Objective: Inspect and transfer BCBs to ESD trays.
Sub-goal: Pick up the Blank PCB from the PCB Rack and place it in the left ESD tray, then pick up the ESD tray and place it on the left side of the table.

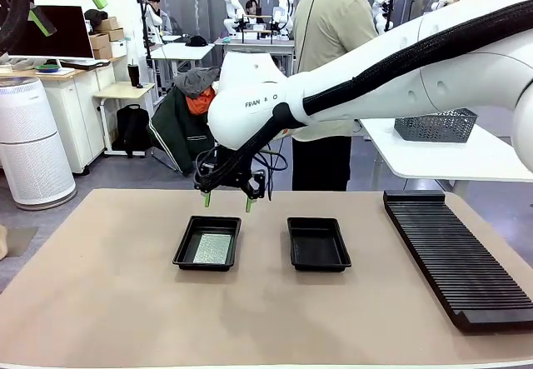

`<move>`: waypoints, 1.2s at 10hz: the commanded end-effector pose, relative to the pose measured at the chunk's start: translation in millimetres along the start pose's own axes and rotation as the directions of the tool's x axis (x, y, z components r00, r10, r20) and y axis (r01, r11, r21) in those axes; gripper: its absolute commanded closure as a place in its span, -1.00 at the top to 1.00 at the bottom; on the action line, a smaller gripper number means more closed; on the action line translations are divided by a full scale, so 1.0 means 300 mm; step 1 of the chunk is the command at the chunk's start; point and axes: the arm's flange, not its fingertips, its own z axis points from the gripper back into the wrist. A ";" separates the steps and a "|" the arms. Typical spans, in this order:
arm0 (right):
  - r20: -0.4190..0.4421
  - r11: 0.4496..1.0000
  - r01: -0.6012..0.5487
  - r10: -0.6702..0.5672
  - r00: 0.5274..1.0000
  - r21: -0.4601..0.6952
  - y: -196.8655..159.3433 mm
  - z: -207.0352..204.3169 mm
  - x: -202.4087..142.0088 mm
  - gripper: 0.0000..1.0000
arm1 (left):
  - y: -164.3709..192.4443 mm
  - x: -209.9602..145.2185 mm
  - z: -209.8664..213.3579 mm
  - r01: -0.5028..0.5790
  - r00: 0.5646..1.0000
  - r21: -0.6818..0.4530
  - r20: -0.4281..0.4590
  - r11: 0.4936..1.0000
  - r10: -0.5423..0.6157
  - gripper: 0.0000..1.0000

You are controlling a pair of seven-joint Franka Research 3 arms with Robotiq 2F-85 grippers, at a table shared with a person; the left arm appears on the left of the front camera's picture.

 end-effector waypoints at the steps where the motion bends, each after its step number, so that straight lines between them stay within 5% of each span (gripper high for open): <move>1: 0.045 0.998 0.036 -0.034 0.998 -0.042 0.001 0.025 -0.003 1.00 | 0.001 -0.005 0.000 -0.003 1.000 -0.014 0.003 1.000 0.003 1.00; 12: 0.000 1.000 0.000 0.000 1.000 0.000 0.000 0.000 0.000 1.00 | 0.001 -0.005 0.000 -0.003 1.000 -0.014 0.003 1.000 0.003 1.00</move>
